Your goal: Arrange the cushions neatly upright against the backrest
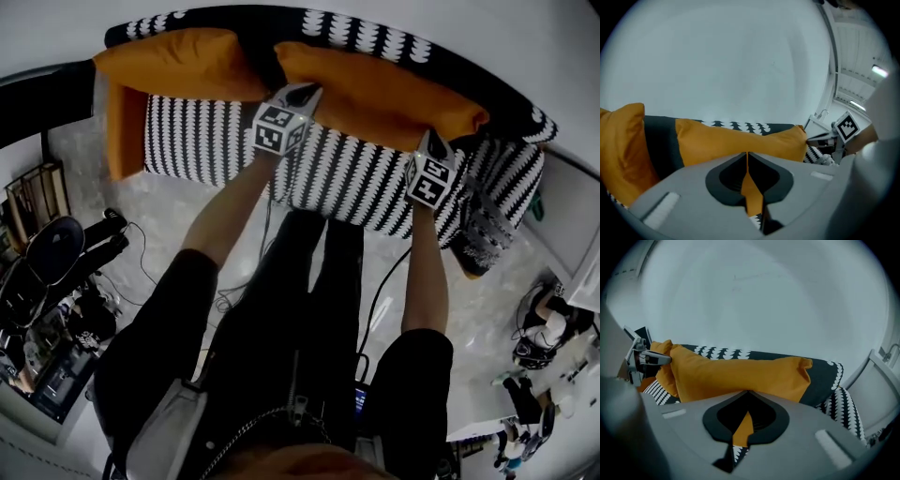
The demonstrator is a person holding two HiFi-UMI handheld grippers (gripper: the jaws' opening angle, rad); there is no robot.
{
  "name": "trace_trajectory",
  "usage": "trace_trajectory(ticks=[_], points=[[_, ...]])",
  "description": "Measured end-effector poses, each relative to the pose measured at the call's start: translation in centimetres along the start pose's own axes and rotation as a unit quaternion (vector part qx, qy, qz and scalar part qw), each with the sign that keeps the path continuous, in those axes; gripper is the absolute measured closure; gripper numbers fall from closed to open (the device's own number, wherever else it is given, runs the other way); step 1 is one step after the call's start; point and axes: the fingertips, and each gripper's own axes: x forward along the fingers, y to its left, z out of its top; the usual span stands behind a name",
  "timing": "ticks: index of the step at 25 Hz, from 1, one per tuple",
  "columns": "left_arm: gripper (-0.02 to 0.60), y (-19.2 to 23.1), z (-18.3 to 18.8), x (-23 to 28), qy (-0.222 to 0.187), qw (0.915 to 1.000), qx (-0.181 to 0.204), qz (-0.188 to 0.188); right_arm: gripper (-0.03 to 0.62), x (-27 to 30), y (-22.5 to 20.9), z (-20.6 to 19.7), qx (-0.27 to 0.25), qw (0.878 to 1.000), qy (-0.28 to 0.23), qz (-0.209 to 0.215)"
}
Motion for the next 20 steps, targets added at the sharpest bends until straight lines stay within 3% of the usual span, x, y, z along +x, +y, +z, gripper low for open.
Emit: trace_trajectory(ticks=[3, 5, 7, 11, 16, 20], points=[[0.571, 4.1, 1.3, -0.4, -0.021, 0.9981, -0.038, 0.045, 0.591, 0.4, -3.6, 0.5, 0.043, 0.998, 0.012, -0.038], [0.571, 6.0, 2.6, -1.3, -0.036, 0.9965, -0.052, 0.055, 0.591, 0.2, -6.8, 1.0, 0.081, 0.994, 0.013, -0.065], [0.571, 7.2, 3.2, -2.2, -0.041, 0.9963, -0.05, 0.057, 0.591, -0.2, -9.6, 1.7, 0.106, 0.991, 0.007, -0.081], [0.571, 8.4, 3.4, -4.6, -0.043, 0.9968, -0.039, 0.054, 0.591, 1.0, -13.1, 3.0, 0.096, 0.992, 0.015, -0.083], [0.571, 7.8, 3.2, -8.1, -0.053, 0.9979, -0.006, 0.035, 0.591, 0.3, -14.3, 4.3, 0.103, 0.988, -0.002, -0.114], [0.571, 7.0, 4.0, -10.9, -0.068, 0.9968, -0.001, 0.041, 0.591, -2.9, -11.2, 6.0, 0.091, 0.991, -0.039, -0.094]])
